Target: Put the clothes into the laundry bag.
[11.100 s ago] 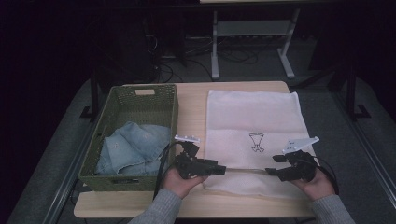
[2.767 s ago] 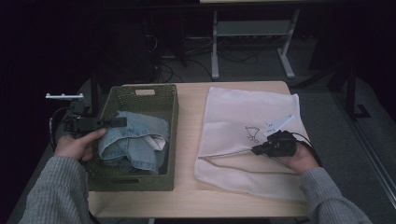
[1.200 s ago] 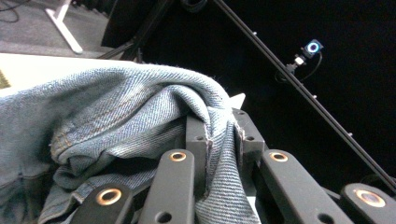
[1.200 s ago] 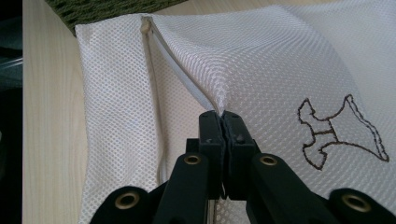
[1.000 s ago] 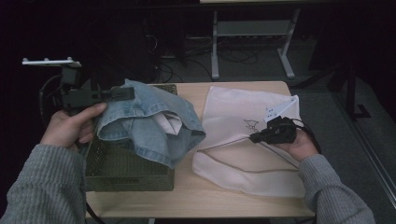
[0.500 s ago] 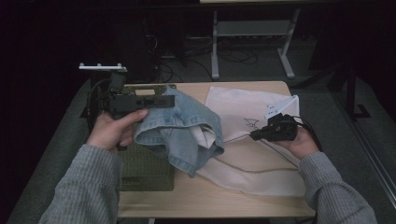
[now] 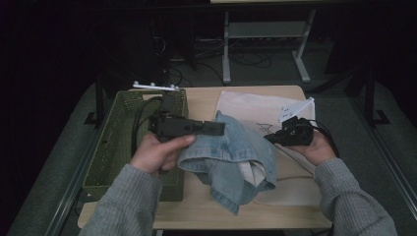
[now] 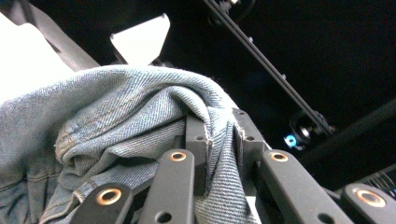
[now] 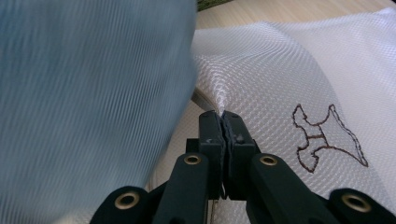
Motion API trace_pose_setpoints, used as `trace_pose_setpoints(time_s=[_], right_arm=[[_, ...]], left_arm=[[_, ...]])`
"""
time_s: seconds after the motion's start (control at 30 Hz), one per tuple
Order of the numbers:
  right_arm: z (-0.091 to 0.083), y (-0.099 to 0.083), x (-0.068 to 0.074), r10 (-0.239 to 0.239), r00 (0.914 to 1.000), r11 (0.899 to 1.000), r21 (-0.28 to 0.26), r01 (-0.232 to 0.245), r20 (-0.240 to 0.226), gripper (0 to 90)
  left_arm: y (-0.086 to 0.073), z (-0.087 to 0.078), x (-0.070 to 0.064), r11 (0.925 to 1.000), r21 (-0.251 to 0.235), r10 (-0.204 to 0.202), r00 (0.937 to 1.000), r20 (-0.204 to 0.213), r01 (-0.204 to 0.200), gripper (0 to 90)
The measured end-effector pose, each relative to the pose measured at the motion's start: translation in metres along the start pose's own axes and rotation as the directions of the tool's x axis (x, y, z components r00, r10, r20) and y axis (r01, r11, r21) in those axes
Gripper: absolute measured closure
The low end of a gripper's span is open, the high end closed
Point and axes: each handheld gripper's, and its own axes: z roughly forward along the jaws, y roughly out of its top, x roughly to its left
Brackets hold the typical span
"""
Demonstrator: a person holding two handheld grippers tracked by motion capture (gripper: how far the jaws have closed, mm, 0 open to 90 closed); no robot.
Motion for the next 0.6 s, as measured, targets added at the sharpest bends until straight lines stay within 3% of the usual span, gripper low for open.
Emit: trace_pose_setpoints(time_s=[0.13,0.3,0.6], right_arm=[[-0.002,0.003,-0.001,0.002,1.0000,1.000,0.000,-0.002,0.007,87.2],[0.003,0.004,-0.002,0.005,1.0000,1.000,0.021,-0.005,0.002,87.2],[0.006,0.005,-0.003,0.015,0.9998,1.000,0.019,-0.015,-0.008,87.3]], left_arm=[[-0.017,0.012,0.011,0.9998,0.016,-0.011,0.9994,0.032,0.011,80.5],[-0.048,0.034,0.029,0.9963,0.077,-0.044,0.9977,0.053,0.040,80.5],[-0.079,0.064,0.046,0.9882,0.138,-0.081,0.9916,0.101,0.066,80.5]])
